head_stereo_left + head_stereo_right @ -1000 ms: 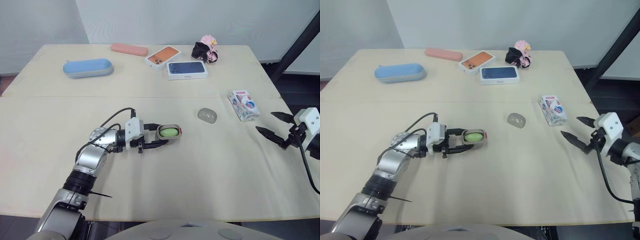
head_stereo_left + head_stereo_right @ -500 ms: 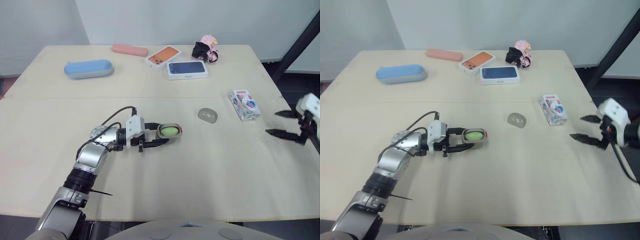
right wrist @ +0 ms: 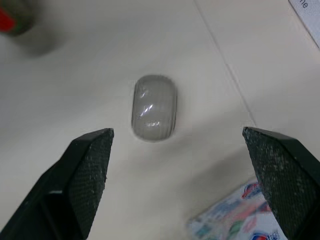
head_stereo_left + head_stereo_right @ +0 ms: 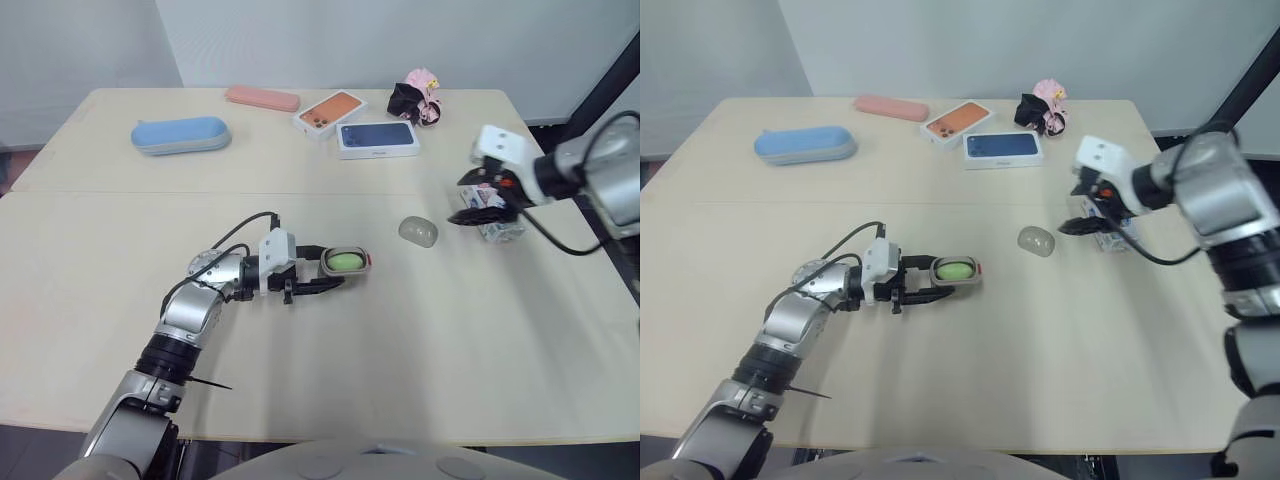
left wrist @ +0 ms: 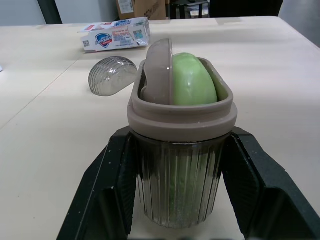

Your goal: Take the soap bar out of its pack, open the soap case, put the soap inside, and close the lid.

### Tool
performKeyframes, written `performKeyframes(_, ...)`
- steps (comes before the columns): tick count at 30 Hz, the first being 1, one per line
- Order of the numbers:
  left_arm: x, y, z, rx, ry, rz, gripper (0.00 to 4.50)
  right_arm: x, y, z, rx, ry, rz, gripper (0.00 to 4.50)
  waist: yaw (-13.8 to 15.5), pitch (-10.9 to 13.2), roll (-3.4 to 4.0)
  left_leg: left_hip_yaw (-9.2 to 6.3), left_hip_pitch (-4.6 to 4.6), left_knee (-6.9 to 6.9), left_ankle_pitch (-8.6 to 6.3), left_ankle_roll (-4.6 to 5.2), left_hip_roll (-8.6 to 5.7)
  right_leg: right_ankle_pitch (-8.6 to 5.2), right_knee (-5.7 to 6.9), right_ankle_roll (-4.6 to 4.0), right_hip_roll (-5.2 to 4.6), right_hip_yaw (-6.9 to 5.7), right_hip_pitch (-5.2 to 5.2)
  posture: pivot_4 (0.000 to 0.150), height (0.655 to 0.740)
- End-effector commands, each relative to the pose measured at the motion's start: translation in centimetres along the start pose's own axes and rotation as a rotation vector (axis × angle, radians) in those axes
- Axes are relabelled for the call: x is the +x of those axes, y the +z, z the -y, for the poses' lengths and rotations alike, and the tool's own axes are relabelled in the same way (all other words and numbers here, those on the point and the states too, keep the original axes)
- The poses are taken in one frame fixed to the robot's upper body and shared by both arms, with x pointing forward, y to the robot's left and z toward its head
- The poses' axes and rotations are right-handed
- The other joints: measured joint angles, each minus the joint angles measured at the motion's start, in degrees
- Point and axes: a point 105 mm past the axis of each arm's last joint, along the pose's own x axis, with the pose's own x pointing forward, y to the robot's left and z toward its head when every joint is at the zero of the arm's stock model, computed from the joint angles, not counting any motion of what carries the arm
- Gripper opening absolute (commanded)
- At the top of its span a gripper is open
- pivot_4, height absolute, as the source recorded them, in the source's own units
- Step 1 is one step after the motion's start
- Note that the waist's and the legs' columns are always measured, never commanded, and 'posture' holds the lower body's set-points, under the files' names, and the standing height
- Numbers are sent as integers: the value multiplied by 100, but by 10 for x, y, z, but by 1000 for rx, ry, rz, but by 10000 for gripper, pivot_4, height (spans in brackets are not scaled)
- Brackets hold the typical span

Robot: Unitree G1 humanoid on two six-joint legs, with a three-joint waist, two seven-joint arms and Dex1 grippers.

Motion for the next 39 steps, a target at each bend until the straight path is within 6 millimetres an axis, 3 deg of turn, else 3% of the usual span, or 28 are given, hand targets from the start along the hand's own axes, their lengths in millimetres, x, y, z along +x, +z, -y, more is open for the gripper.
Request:
performKeyframes(1, 5, 13, 1, -4, -22, 60, 19018, 8, 8, 5, -22, -31, -43, 44524, 16, 0, 0, 0, -1, 0, 0, 0, 0, 0, 5, 0, 0, 0, -3, 1500, 7400)
performKeyframes(5, 8, 11, 2, -6, -22, 55, 19018, 28, 10, -2, -34, 16, -72, 44524, 56, 0, 0, 4, -4, 0, 0, 0, 0, 0, 11, 0, -2, -4, -9, 1500, 7400)
performKeyframes(18, 6, 10, 0, 14, -8, 29, 19018, 57, -7, 0, 53, 7, -147, 44524, 7, 0, 0, 12, -29, 1, 2, -2, 1, 0, 23, 0, -4, 0, -12, 1500, 7400)
performKeyframes(31, 5, 9, 1, 16, 3, 18, 19018, 66, -16, -6, 83, 9, -176, 44524, 7, 0, 0, 12, -27, 2, 2, -2, 1, 0, 27, 0, -4, -1, -13, 1500, 7400)
performKeyframes(39, 5, 8, -1, 14, 12, 12, 19018, 70, -17, -7, 79, -2, -171, 19999, 5, 0, 0, 13, -27, 2, 3, -2, 1, 0, 29, 0, -4, 0, -13, 1500, 7400)
